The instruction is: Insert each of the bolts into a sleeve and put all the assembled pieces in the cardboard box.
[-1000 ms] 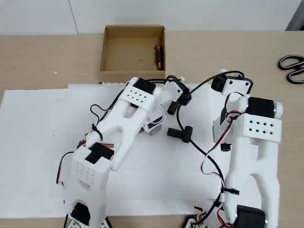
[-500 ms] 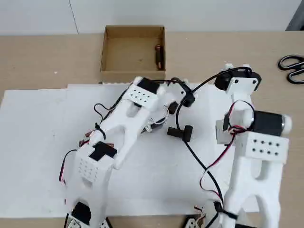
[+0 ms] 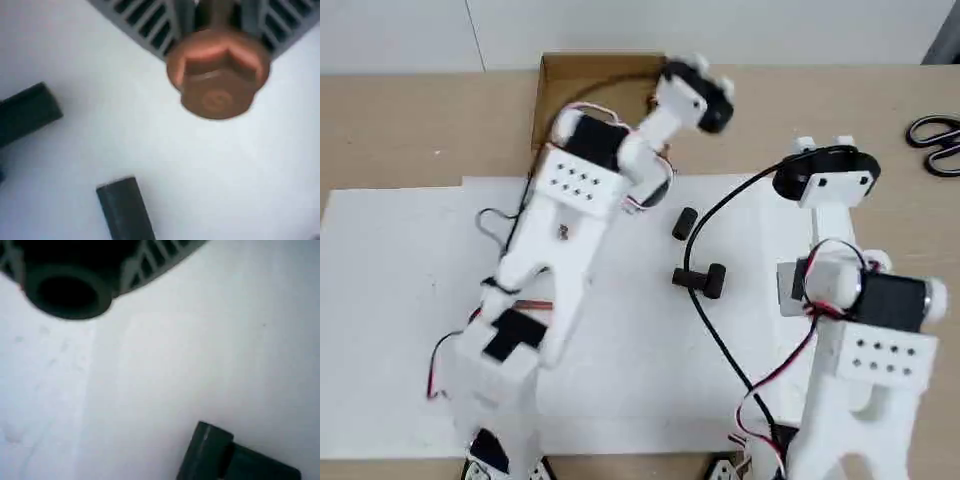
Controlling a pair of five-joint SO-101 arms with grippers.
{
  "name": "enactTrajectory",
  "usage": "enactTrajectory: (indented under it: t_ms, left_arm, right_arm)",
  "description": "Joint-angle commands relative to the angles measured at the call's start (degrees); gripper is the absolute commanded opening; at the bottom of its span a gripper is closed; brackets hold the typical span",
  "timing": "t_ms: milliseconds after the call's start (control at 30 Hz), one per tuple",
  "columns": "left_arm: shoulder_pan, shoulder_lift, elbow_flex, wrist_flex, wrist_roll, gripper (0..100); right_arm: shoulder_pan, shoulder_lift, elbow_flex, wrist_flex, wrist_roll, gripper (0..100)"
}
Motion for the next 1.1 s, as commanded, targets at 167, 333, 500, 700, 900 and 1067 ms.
enactTrajectory:
  t_ms: [167,333,500,700,900,1067]
  left_arm:
    - [-2.64,-19.43,12.7,1.49,5.63,1]
    - [-3.78,-32.53,22.46,1.41,9.93,1]
    - [-3.6,-44.84,34.24,0.44,20.4,1]
    - [-3.69,-57.23,47.52,-1.05,33.41,1]
    - [-3.87,-69.27,66.59,-13.98,39.21,1]
    - [-3.78,-84.04,84.44,-28.57,41.85,1]
  right_arm:
    - [0.4,-11.12,-1.49,-0.4,0.62,0.3]
    - [0.4,-16.57,-1.32,-1.63,0.0,0.2]
    - [0.4,-21.85,5.71,-2.42,-7.03,0.2]
    - [-3.38,-31.6,18.9,-6.73,-11.96,0.2]
    - [-15.25,-44.18,31.74,-12.88,-11.96,0.2]
    - [-21.58,-55.08,40.44,-17.54,-11.96,0.2]
